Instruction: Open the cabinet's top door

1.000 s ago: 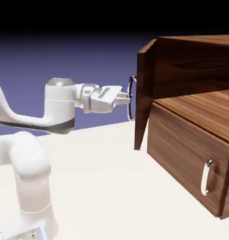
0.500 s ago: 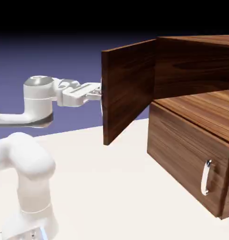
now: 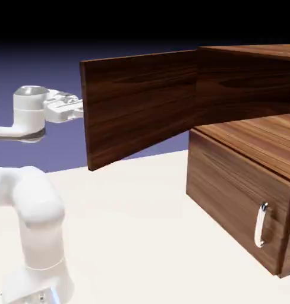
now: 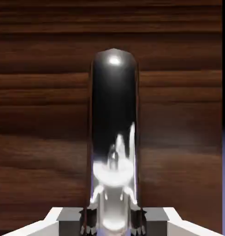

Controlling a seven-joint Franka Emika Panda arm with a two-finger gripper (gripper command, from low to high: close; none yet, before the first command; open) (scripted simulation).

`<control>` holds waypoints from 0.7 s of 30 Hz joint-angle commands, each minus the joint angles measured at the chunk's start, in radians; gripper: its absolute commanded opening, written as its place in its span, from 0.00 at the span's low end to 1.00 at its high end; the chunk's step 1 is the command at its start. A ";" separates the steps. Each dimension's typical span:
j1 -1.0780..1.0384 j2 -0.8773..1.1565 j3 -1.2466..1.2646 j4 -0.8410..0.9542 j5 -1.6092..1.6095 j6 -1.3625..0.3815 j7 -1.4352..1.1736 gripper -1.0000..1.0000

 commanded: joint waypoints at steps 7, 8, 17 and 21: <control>-0.233 0.038 0.192 0.254 0.097 -0.183 -0.010 0.00; -0.267 0.038 0.217 0.290 0.108 -0.207 -0.014 0.00; -0.564 -0.006 0.391 0.616 0.184 -0.409 -0.074 0.00; -0.686 -0.040 0.444 0.761 0.204 -0.495 -0.111 0.00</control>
